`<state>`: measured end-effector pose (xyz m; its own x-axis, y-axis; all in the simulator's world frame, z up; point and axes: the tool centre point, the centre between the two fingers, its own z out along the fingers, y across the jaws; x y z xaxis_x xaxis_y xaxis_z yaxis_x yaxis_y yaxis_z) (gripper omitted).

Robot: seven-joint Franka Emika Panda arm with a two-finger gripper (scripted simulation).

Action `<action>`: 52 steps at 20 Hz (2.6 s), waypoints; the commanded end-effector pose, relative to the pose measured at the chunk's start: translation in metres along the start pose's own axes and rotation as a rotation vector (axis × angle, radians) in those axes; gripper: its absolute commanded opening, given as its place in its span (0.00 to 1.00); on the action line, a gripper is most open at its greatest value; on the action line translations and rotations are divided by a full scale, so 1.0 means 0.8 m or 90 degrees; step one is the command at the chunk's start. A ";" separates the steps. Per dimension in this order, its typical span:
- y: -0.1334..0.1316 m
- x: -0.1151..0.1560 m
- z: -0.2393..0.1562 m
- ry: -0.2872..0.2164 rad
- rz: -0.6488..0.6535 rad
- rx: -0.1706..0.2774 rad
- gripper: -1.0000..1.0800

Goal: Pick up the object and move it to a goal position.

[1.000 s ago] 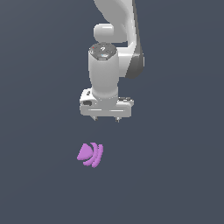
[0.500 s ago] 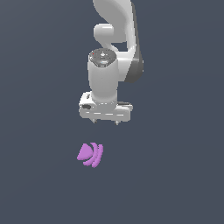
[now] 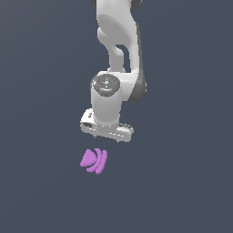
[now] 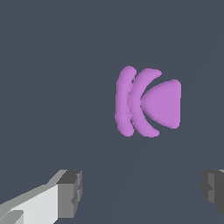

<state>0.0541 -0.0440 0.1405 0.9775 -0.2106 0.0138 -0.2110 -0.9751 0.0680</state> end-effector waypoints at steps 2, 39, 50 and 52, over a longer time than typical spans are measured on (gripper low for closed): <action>0.004 0.017 0.031 -0.007 0.039 -0.023 1.00; 0.019 0.048 0.150 -0.011 0.129 -0.090 0.00; 0.015 0.044 0.140 -0.010 0.130 -0.090 0.00; 0.012 0.041 0.134 -0.010 0.130 -0.090 0.00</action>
<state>0.0849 -0.0706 0.0307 0.9142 -0.4044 0.0252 -0.4007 -0.8930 0.2052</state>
